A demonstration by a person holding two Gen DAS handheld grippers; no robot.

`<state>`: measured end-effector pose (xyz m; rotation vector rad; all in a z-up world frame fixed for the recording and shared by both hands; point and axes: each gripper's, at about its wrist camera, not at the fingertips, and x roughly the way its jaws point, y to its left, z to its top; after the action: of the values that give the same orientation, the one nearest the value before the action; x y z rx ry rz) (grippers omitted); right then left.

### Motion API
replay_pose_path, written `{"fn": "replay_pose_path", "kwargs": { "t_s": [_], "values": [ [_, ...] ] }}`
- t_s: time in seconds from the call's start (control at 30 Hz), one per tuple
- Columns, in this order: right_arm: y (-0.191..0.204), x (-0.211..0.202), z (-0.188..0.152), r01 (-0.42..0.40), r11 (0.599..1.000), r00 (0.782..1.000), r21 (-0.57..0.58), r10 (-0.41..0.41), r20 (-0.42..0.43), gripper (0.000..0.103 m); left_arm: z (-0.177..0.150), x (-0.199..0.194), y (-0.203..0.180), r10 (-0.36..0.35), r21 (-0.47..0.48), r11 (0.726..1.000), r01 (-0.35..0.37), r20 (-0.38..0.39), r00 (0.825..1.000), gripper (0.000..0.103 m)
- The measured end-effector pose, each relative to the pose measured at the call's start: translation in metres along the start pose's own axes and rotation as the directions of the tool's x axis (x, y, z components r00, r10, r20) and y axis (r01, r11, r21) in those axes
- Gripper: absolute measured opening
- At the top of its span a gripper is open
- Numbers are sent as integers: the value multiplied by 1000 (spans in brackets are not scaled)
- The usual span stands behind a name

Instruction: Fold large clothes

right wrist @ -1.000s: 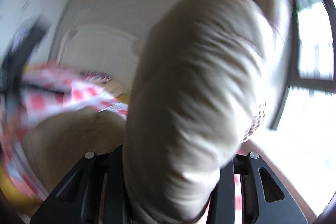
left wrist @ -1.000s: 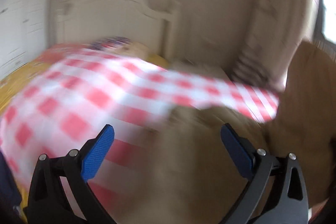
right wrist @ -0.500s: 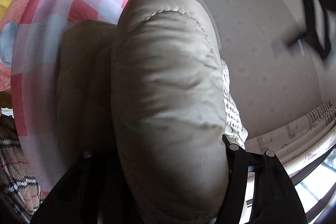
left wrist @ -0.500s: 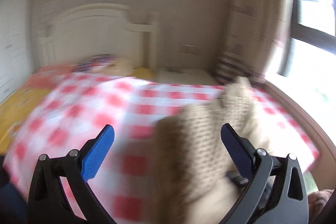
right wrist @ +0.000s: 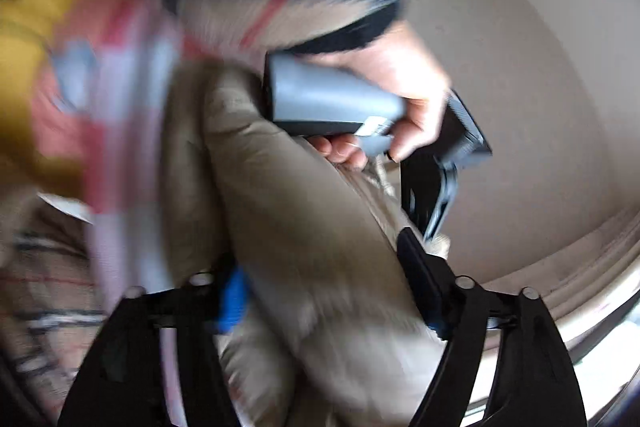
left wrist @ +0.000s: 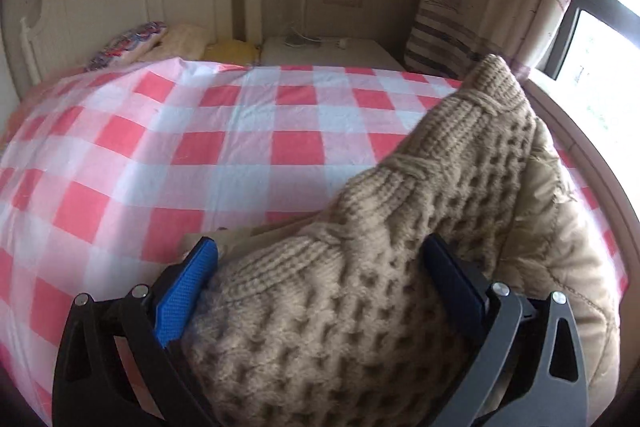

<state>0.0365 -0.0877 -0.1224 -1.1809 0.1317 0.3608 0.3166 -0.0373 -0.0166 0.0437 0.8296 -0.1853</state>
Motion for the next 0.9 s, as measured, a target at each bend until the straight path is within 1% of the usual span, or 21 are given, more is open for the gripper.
{"fn": "replay_pose_path", "kwargs": {
  "t_s": [0.03, 0.07, 0.13, 0.17, 0.2, 0.27, 0.33, 0.37, 0.4, 0.43, 0.47, 0.5, 0.53, 0.57, 0.6, 0.67, 0.73, 0.77, 0.8, 0.87, 0.9],
  "values": [
    [-14, -15, -7, -84, 994, 996, 70, 82, 28, 80, -1, 0, 0, 10, 6, 1000, -10, 1, 1000, 101],
    [-35, -32, -15, -190, 969, 981, 161, 181, 69, 80, -1, 1, 0, 20, 8, 1000, -20, 3, 1000, 101],
    [-68, -53, -33, -280, 917, 958, 285, 250, 136, 78, -1, 2, 0, 25, 4, 1000, -25, 7, 1000, 101],
    [-94, -62, -47, -294, 882, 954, 370, 246, 171, 73, -1, 2, 2, 21, -3, 1000, -21, 6, 1000, 101],
    [-112, -66, -56, -295, 852, 953, 432, 234, 190, 65, 0, 2, 3, 17, -6, 1000, -17, 4, 1000, 101],
    [-159, -60, -75, -266, 762, 961, 590, 160, 227, 64, 1, 3, 4, 13, -10, 1000, -13, -4, 1000, 101],
    [-191, -58, -98, -235, 624, 966, 746, 67, 249, 62, 3, 4, 5, 9, -10, 1000, -9, -15, 1000, 101],
    [-196, -50, -110, -232, 561, 969, 795, 58, 241, 62, 4, 4, 5, 7, -10, 1000, -8, -18, 1000, 101],
    [-193, -39, -107, -251, 533, 967, 808, 93, 239, 62, 4, 5, 6, 2, -12, 1000, -3, -23, 1000, 101],
    [-181, -21, -104, -284, 547, 959, 788, 177, 222, 62, 4, 5, 7, -5, -16, 1000, 4, -30, 1000, 101],
    [-163, 4, -98, -310, 582, 943, 751, 285, 168, 62, 5, 7, 8, -11, -20, 1000, 10, -38, 999, 101],
    [-132, 18, -102, -312, 618, 938, 721, 319, 133, 63, 6, 11, 9, -13, -15, 1000, 12, -43, 999, 101],
    [-122, 16, -109, -292, 618, 951, 730, 271, 150, 64, 6, 15, 10, -18, -13, 1000, 18, -60, 998, 101],
    [-126, 14, -114, -298, 580, 948, 759, 273, 164, 64, 6, 16, 10, -26, -16, 1000, 25, -68, 997, 101],
    [-129, 13, -112, -307, 569, 943, 763, 292, 161, 63, 6, 17, 10, -29, -19, 999, 28, -69, 997, 101],
    [-141, 11, -109, -336, 591, 926, 734, 351, 141, 63, 6, 16, 10, -26, -22, 999, 25, -63, 998, 101],
    [-158, 16, -108, -373, 571, 906, 731, 394, 154, 65, 3, 11, 12, -34, -43, 999, 33, -26, 999, 101],
    [-170, 12, -111, -373, 562, 907, 738, 390, 162, 67, 1, 8, 13, -29, -51, 998, 29, -6, 1000, 101],
    [-177, 20, -105, -356, 565, 916, 744, 367, 160, 71, -1, 4, 15, -25, -62, 998, 26, 18, 1000, 101],
    [-204, 34, -100, -269, 584, 955, 766, 265, 134, 72, -3, 1, 20, -47, -90, 995, 51, 39, 998, 101],
    [-218, 38, -101, -238, 573, 965, 784, 229, 125, 72, -3, 1, 23, -63, -104, 992, 67, 40, 997, 101]
  ]
}}
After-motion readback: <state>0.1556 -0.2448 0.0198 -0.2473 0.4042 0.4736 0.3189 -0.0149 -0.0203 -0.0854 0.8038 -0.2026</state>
